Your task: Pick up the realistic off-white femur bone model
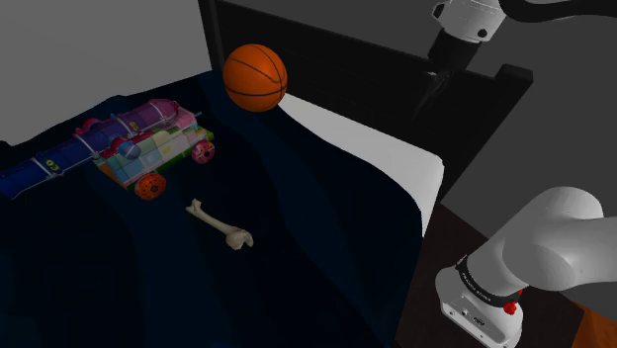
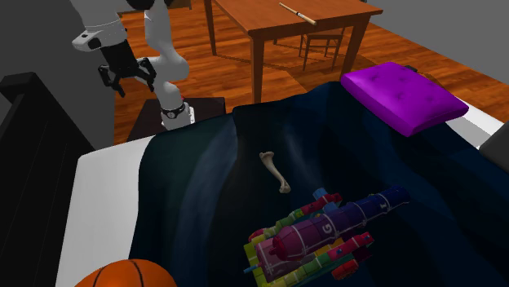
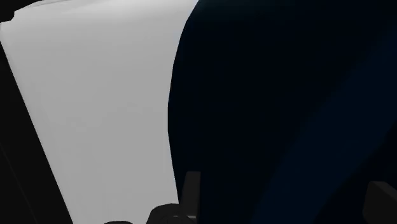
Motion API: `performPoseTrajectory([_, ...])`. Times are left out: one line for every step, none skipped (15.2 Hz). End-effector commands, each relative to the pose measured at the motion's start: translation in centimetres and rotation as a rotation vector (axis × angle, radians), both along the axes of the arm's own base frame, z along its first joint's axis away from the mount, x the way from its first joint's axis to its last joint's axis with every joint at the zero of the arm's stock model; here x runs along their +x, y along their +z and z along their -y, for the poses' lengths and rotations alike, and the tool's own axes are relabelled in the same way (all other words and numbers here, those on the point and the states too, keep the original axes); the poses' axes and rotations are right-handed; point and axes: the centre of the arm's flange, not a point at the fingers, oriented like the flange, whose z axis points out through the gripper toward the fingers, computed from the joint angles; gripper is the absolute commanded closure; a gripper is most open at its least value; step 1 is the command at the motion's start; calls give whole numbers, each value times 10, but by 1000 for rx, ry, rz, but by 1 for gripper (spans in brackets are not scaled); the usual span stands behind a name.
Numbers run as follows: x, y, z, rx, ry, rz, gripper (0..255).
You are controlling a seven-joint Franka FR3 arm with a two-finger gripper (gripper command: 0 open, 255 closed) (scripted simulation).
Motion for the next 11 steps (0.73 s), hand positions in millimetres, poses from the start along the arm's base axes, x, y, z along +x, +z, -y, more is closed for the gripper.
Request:
performPoseTrajectory([0,0,0,0,0,0,0])
performPoseTrajectory([5,-6,-10,1,7,1,0])
performPoseTrajectory([10,-12,-21,2,14,2,0])
performPoseTrajectory([15,-18,-31,3,21,3,0])
performPoseTrajectory([20,-23,-42,3,29,4,0])
performPoseTrajectory([25,-29,-53,4,36,5,0])
performPoseTrajectory([30,-35,-63,5,43,6,0])
performPoseTrajectory([34,-41,-74,6,50,7,0])
performPoseTrajectory([39,-47,-85,7,57,8,0])
performPoseTrajectory([44,-52,-95,8,64,9,0])
performPoseTrajectory([48,-58,-106,8,71,10,0])
